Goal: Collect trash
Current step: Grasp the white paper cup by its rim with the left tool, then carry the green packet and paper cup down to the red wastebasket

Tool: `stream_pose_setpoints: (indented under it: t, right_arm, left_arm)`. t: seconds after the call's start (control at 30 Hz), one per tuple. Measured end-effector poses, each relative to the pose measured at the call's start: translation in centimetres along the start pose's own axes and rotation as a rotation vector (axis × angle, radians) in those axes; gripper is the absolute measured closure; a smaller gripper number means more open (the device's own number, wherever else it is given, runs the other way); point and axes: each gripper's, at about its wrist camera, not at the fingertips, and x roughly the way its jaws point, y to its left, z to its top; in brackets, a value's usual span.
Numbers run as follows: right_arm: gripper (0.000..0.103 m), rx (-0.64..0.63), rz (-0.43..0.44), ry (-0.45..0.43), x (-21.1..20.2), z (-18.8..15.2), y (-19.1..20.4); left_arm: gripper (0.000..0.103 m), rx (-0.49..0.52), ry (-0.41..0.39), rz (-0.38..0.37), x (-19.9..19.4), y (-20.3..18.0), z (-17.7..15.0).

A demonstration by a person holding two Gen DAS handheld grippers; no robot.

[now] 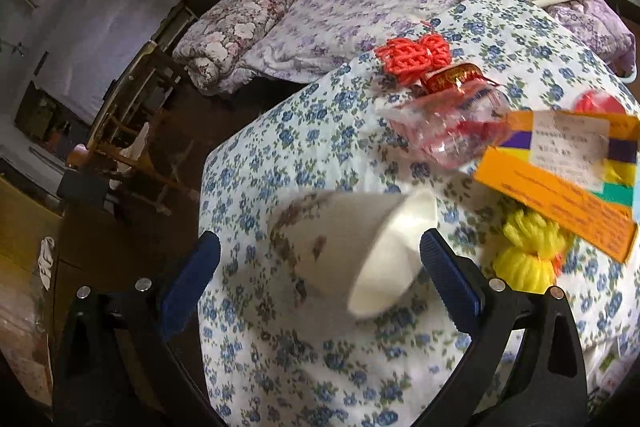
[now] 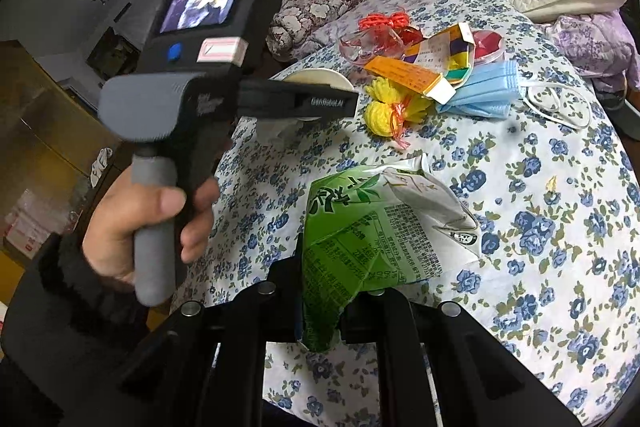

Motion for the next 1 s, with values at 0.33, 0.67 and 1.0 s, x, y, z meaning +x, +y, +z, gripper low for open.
stream_pose_setpoints:
  t: [0.33, 0.67, 1.0]
  right_arm:
    - [0.090, -0.003, -0.010, -0.002, 0.2, 0.1, 0.1]
    - [0.090, -0.035, -0.031, -0.038, -0.6, -0.2, 1.1]
    - [0.090, -0.086, -0.047, -0.095, -2.2, -0.6, 1.9]
  left_arm:
    - [0.100, -0.263, -0.014, -0.196, -0.1, 5.5, -1.8]
    - [0.100, -0.450, -0.207, -0.382, -10.6, 9.1, -8.1]
    - [0.100, -0.526, -0.223, -0.457, -15.7, 8.0, -13.6]
